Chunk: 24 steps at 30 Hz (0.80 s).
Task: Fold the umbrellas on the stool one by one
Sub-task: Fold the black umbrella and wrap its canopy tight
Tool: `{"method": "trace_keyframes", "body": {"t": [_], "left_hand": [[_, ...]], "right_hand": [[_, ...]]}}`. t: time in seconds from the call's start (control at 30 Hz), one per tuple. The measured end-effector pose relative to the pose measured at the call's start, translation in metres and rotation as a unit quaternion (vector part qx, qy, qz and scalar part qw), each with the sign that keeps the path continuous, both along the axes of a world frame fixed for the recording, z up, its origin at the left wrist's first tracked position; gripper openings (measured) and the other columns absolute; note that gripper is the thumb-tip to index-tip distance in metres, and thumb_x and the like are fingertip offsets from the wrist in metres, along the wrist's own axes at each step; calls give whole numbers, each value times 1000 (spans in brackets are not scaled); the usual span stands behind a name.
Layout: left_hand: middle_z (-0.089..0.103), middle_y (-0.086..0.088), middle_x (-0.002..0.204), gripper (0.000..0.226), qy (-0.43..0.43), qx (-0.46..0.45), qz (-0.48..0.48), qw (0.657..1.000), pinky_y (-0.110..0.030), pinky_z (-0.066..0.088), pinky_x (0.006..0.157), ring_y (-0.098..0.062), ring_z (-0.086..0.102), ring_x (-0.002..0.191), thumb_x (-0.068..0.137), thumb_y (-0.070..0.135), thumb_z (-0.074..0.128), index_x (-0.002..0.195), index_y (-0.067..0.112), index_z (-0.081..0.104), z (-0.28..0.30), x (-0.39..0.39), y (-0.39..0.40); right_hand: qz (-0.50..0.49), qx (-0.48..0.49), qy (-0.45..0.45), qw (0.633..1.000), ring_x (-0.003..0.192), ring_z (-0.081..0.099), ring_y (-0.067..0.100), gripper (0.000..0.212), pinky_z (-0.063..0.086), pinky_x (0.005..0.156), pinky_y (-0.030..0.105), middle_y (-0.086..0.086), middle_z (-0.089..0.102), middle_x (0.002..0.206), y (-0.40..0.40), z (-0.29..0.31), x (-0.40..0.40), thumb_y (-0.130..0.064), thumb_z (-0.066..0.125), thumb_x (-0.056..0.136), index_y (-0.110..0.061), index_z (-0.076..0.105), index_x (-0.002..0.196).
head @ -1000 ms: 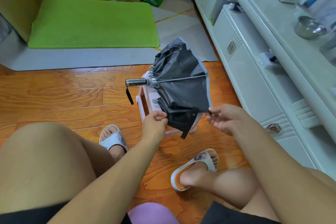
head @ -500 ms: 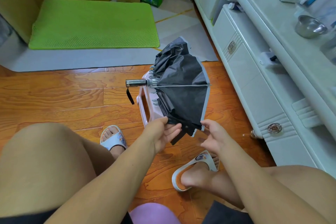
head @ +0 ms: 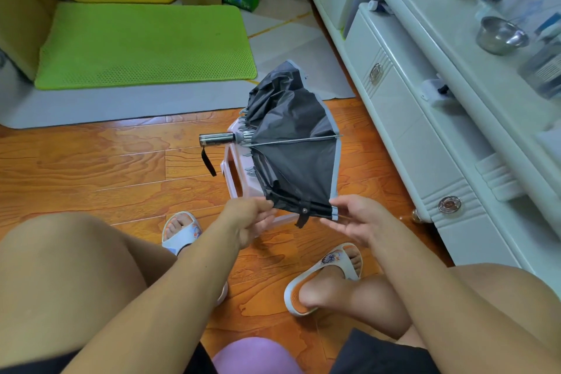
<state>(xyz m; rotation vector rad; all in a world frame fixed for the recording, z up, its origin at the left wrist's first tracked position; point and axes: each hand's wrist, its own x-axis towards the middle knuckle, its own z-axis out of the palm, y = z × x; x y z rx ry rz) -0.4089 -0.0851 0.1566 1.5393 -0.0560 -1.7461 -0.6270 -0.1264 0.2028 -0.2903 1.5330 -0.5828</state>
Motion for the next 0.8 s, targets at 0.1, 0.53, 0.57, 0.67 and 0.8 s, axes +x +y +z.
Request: {"method": "trace_keyframes", "body": {"t": [0.1, 0.53, 0.57, 0.67, 0.8], "left_hand": [[73, -20, 105, 30, 53, 21, 22, 998, -29, 62, 78, -24, 73, 93, 90, -14, 61, 120, -11, 60, 0, -2, 0], [62, -14, 99, 35, -176, -17, 8, 984, -33, 47, 63, -22, 56, 72, 91, 0, 47, 124, 2, 55, 42, 26, -36], [62, -14, 99, 29, -210, -61, -37, 975, -34, 47, 65, -23, 57, 74, 91, 4, 50, 119, 6, 59, 58, 29, -47], [64, -9, 89, 12, -378, -155, -258, 875, -26, 43, 62, -23, 57, 77, 92, 16, 58, 96, 13, 68, 102, 42, -74], [68, -16, 99, 21, -463, -149, -390, 782, -29, 38, 61, -28, 55, 84, 96, 16, 55, 101, 4, 71, 109, 62, -107]], "right_hand": [[-32, -29, 28, 999, 100, 66, 37, 13, 62, 61, 37, 29, 60, 118, -6, 2, 3, 17, 57, 91, 10, 58, 102], [14, -75, 160, 984, 76, 66, 26, 46, 61, 84, 41, 26, 54, 132, -14, -37, -2, 22, 54, 89, 12, 49, 133], [49, -64, 181, 980, 76, 67, 26, 52, 62, 81, 41, 25, 54, 133, -19, -42, -3, 21, 55, 89, 10, 45, 138], [204, -48, 289, 934, 99, 66, 34, 46, 59, 85, 46, 21, 61, 126, -53, -42, -3, 6, 62, 85, 2, 53, 130], [220, -178, 378, 881, 99, 62, 33, 33, 49, 78, 39, 13, 62, 111, -124, 11, 5, -8, 54, 85, -21, 59, 114]]}}
